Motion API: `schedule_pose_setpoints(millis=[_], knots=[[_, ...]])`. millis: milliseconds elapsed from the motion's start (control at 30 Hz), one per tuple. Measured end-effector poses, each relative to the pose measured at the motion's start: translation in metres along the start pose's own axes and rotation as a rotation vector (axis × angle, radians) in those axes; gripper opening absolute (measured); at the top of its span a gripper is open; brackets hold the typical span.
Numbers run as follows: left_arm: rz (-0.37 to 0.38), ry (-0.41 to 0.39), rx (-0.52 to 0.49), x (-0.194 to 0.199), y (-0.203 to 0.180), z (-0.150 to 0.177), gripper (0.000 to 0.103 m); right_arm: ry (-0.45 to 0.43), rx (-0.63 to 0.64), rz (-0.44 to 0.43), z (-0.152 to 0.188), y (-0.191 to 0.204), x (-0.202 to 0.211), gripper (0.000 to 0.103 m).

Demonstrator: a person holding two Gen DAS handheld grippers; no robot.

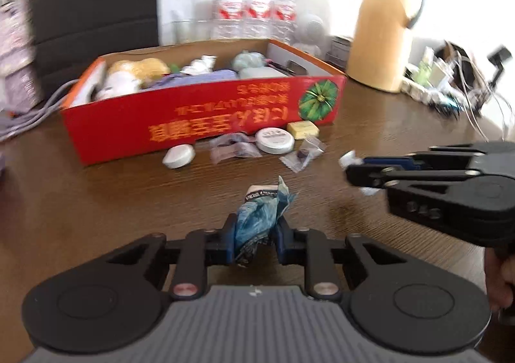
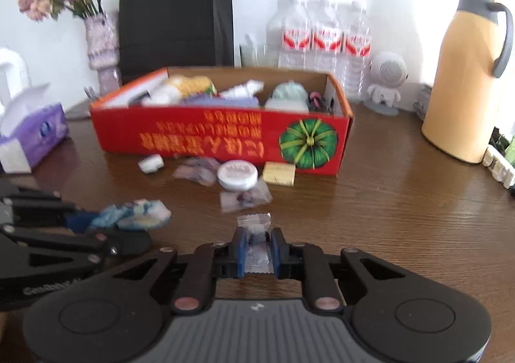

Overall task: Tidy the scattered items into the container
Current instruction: 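Carry wrapper and clear packet into the box and open both tools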

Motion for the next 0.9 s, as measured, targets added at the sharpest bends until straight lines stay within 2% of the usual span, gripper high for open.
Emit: schedule_pose_setpoints(millis=[67, 200, 267, 400, 567, 700, 900], knots=[[-0.042, -0.05, 0.05, 0.024, 0.006, -0.003, 0.023, -0.053, -0.011, -0.008, -0.006, 0.002, 0.02, 0.015], [-0.218, -0.208, 0.093, 0.084, 0.01, -0.001, 0.025, -0.184, -0.052, -0.047, -0.013, 0.005, 0.064, 0.015], [-0.27, -0.269, 0.117, 0.109, 0.008, 0.008, 0.026, -0.244, -0.068, -0.062, -0.01, 0.008, 0.085, 0.015], [-0.303, -0.32, 0.196, 0.141, 0.003, 0.036, 0.026, -0.302, -0.1, -0.072, 0.008, 0.015, 0.112, 0.015], [-0.347, -0.352, 0.215, 0.165, 0.002, 0.057, 0.027, -0.378, -0.07, -0.059, 0.032, 0.022, 0.145, 0.015], [-0.359, -0.352, 0.218, 0.17, 0.001, 0.063, 0.027, -0.408, -0.064, -0.057, 0.042, 0.024, 0.162, 0.016], [-0.357, -0.349, 0.221, 0.159, 0.004, 0.057, 0.027, -0.414, -0.078, -0.035, 0.036, 0.016, 0.159, 0.016]])
Point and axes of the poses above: each gripper's, at about its wrist camera, not at the fingertips, and x roughly against the way its jaws point, y to its left, z to its underside, the point moved 8 cm from there along -x, roughly the way its jaws point, and after that the axes turned 3 degrees about y, right-handed, at the moved point
